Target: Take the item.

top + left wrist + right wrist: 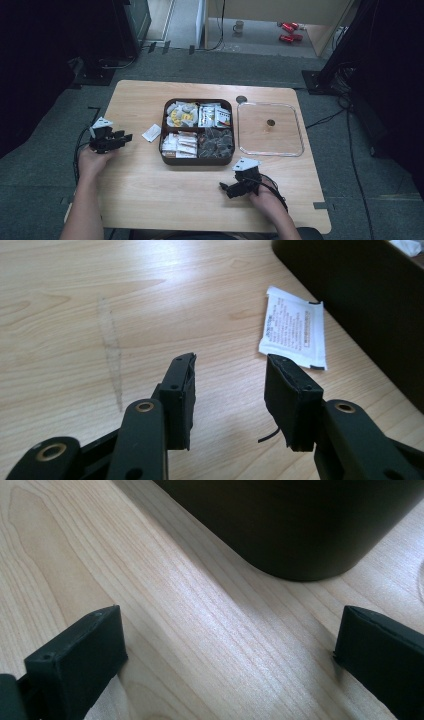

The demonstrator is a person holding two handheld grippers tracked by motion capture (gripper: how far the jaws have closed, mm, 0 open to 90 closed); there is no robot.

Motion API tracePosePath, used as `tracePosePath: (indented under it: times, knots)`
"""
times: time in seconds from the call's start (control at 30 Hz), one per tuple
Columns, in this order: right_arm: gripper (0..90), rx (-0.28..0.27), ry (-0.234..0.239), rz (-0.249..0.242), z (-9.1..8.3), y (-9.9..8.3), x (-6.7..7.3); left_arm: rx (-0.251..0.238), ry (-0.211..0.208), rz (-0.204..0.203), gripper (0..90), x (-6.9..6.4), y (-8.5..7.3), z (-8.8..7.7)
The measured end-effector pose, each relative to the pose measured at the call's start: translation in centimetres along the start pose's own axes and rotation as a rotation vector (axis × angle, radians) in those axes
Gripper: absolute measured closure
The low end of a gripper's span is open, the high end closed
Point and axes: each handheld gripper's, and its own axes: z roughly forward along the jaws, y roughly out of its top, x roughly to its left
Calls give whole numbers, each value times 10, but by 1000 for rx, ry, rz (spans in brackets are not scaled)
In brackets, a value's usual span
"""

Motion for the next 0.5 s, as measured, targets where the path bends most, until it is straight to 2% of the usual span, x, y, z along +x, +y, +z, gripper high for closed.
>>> tracePosePath:
  times: [0.5]
  knots:
    - [0,-1,4,-3,0,0,0,49,58,19,528,11,-14,1]
